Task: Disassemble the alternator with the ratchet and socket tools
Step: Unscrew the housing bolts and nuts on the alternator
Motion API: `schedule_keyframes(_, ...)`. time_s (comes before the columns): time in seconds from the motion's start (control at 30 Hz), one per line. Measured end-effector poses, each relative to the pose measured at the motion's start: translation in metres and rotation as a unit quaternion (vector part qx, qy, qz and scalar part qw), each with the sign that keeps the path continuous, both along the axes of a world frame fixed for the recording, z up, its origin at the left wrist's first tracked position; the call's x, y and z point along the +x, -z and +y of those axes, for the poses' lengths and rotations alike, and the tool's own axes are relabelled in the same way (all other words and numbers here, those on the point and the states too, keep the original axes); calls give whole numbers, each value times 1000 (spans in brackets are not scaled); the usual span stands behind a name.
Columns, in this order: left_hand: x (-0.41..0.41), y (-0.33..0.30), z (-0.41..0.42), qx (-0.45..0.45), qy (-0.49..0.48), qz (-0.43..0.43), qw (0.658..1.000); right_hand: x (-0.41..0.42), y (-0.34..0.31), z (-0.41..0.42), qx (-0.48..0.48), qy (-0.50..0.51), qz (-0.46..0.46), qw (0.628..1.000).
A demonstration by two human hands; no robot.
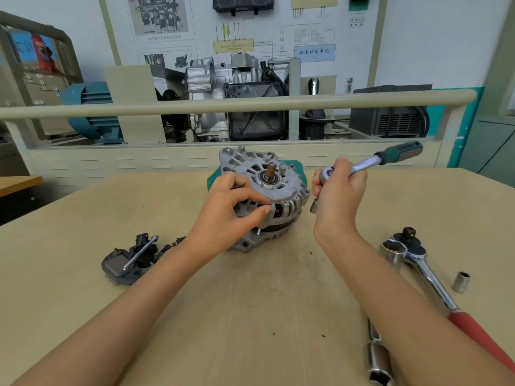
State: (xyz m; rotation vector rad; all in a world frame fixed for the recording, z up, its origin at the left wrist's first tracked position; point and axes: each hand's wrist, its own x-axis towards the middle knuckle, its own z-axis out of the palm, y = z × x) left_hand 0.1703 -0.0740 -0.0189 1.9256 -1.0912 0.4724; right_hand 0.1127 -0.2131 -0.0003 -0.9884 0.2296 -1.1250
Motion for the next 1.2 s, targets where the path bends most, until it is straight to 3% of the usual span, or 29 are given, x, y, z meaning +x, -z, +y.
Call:
schedule_keyframes(0.27,-4,-2,-5,-18,-52,13,998,14,34,-24,36,57,91,994)
schedule_keyframes(0.57,-6,4,-10,-50,-109,-18,993,18,48,-43,129,43,138,981)
schedule_keyframes(0.77,-7,4,-8,4,-120,-90,989,19,47,-44,136,37,136,981)
schedule_keyframes(1.0,-2,-4,-3,23,-73,9,997,19,48,-45,146,32,145,978)
schedule_keyframes(1.13,-5,1,-11,-14,-129,-31,991,20,47,-44,147,30,148,978)
schedule_keyframes(1.2,-3,-2,-8,4,-104,-27,994,19,48,-43,148,29,150,977)
